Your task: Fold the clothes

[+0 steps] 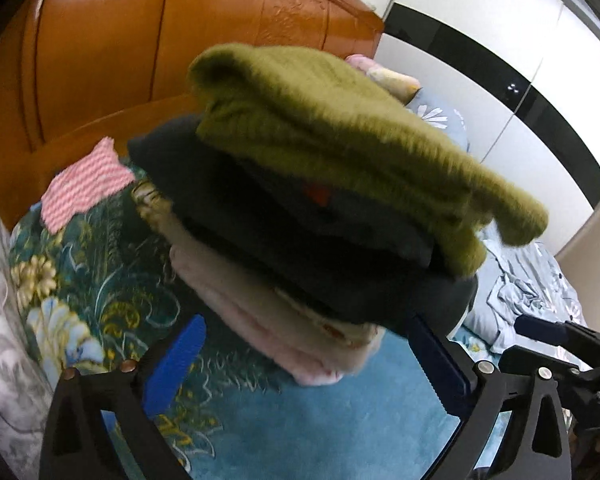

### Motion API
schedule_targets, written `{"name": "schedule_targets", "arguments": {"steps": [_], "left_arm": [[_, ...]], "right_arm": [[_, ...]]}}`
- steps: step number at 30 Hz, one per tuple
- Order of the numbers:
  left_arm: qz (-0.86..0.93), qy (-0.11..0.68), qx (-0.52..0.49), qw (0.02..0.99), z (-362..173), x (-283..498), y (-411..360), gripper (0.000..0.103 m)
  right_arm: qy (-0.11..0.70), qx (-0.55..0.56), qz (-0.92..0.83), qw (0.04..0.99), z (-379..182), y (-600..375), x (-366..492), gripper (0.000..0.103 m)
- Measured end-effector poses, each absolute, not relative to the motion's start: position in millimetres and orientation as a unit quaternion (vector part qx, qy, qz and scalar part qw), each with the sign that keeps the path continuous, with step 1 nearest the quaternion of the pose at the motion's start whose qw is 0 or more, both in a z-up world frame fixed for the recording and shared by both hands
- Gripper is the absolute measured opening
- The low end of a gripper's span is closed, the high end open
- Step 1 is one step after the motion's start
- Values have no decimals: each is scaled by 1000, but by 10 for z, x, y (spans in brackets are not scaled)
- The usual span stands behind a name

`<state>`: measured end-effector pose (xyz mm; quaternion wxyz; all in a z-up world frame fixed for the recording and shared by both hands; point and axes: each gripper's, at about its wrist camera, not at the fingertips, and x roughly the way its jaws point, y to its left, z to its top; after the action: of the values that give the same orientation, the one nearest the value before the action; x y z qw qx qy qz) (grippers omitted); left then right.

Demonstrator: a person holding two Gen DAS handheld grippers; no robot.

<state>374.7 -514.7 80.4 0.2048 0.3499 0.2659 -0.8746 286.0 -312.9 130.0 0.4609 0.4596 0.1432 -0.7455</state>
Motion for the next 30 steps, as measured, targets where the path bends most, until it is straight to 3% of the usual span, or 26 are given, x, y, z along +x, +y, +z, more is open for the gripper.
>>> {"name": "schedule_targets", "arguments": {"steps": [8, 11, 30], "left_arm": [[-863, 268, 350, 245, 718, 3844, -5108, 103], [-865, 256, 337, 269, 736, 3899, -5091, 103], [-875, 233, 314, 287, 785, 3942, -5052, 103]], "right_arm": [[163, 451, -751, 453, 1199, -3203, 2949, 91], [170, 450, -754, 447, 1178, -3228, 2966, 103], [198, 421, -765, 445, 1127, -3300, 3048, 103]]}}
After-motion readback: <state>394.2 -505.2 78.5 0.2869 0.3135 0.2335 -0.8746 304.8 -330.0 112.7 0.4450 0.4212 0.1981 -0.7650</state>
